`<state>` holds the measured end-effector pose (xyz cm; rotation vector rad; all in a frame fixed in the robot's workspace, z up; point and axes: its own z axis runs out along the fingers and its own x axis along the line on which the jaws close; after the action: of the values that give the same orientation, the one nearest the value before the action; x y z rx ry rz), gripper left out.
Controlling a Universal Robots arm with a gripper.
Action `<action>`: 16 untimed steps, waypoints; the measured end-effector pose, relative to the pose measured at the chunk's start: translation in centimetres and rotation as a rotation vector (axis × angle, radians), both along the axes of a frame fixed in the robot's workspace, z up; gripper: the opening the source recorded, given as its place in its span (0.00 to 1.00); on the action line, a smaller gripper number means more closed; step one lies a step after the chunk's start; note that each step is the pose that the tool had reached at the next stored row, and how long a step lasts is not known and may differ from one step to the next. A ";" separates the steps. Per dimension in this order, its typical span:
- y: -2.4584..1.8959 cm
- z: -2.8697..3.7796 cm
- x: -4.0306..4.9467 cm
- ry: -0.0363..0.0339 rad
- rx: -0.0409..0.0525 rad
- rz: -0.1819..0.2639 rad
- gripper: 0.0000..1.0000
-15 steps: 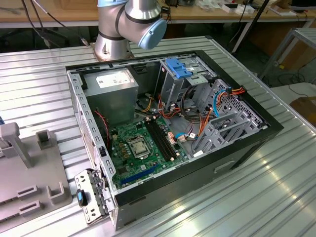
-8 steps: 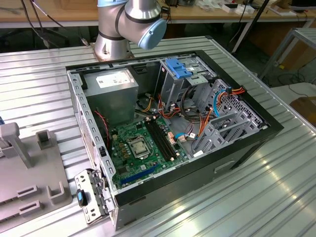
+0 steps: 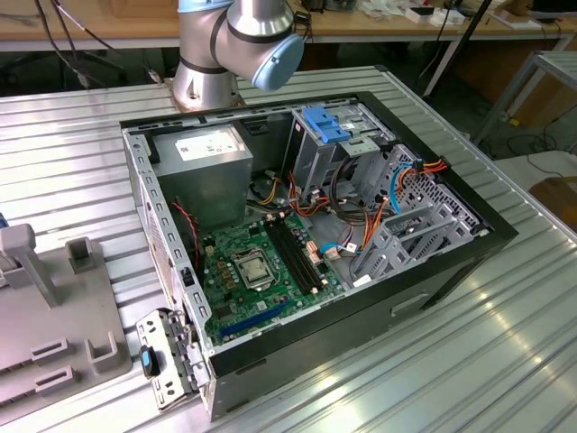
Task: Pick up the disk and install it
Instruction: 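Pick up the disk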
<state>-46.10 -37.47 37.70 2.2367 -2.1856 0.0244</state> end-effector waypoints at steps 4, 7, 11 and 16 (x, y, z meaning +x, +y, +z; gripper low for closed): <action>-0.06 -0.64 -0.08 -0.0007 -0.0001 0.016 0.66; -0.10 -1.24 -0.08 -0.0026 -0.0001 0.016 0.66; -0.12 -2.16 -0.05 -0.0028 -0.0001 -0.009 0.66; -0.15 -3.47 -0.05 -0.0040 -0.0001 -0.021 0.66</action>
<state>-46.14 -37.62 34.23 2.2158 -2.2104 0.0288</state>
